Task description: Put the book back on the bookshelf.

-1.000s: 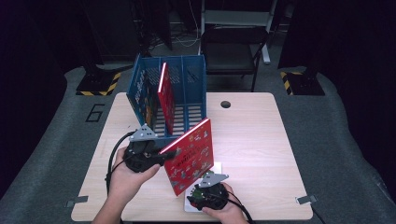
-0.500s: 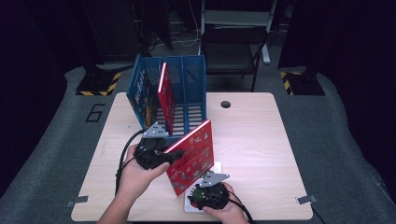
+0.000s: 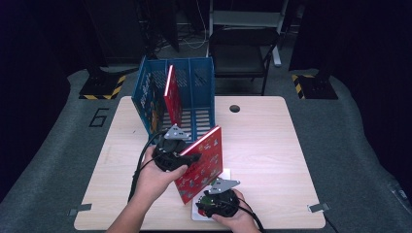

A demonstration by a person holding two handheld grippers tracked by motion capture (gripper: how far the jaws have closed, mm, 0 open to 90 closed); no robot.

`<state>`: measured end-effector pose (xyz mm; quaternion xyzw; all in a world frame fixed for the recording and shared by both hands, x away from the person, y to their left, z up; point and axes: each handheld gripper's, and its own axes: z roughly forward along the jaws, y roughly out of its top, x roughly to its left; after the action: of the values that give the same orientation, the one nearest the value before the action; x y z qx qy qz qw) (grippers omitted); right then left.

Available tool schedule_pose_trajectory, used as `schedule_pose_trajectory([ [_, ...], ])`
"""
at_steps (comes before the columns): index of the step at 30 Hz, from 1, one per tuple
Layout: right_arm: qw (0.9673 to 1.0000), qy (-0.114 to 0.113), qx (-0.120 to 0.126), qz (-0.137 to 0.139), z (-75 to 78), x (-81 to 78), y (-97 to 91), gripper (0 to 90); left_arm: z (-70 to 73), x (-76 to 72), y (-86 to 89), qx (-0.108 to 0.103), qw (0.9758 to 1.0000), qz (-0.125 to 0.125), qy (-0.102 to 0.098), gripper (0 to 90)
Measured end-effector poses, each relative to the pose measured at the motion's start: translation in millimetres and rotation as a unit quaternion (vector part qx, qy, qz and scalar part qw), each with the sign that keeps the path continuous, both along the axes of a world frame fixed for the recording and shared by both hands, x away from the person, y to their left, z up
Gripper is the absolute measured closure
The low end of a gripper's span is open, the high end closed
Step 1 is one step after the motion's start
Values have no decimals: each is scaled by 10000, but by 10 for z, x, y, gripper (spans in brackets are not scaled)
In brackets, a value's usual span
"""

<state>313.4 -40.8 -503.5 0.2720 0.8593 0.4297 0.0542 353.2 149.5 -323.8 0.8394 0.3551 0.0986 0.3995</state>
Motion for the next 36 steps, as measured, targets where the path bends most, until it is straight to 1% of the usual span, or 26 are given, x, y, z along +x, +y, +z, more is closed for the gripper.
schedule_pose_trajectory([
  [2, 10000, 36, -14, 27, 1, 5, -2, 460, -18, 1, -15, 54, 10000, -19, -2, 734],
  [5, 10000, 34, -18, 35, 1, 4, -2, 460, -40, -3, -9, 27, 10000, -10, 25, 736],
  [6, 10000, -3, -3, 4, -2, 2, 0, 460, -41, -2, 3, 62, 10000, -2, 31, 736],
  [9, 10000, 17, -31, 30, -2, 3, 2, 460, -42, -11, 3, 95, 9999, -35, 51, 737],
  [10, 10000, 20, -29, 29, -3, 3, 3, 460, -40, -18, 0, 161, 9998, -44, 53, 737],
  [11, 10000, 18, -29, 29, -4, 2, 5, 460, -40, -22, -1, 179, 9998, -58, 56, 737],
  [13, 10000, 5, -32, 38, -5, 4, 7, 460, -41, -32, -2, 197, 9998, -54, 25, 760],
  [16, 10000, 20, -45, 52, -8, 1, 11, 460, -42, -40, -2, 239, 9997, -47, -30, 765],
  [19, 10000, 23, -45, 52, -8, 0, 9, 461, -42, -42, 1, 226, 9997, -57, -15, 769],
  [21, 10000, 7, -40, 61, -8, 4, 7, 461, -45, -53, 2, 239, 9997, -41, -58, 778],
  [25, 10000, 9, -31, 35, -7, 4, 4, 460, -47, -49, -1, 224, 9997, 13, -77, 788],
  [27, 10000, 10, -32, 34, -6, 4, 2, 460, -41, -41, -9, 252, 9996, 12, -82, 790],
  [33, 10000, 31, -26, 30, -5, 4, -1, 460, -20, -25, -19, 260, 9997, -2, -32, 793],
  [35, 10000, 38, -13, 34, -2, 5, -6, 460, 0, -22, -9, 243, 9997, -9, -37, 793],
  [36, 10000, 38, -12, 23, -1, 8, -12, 460, 23, -24, 4, 193, 9998, 9, -59, 792],
])
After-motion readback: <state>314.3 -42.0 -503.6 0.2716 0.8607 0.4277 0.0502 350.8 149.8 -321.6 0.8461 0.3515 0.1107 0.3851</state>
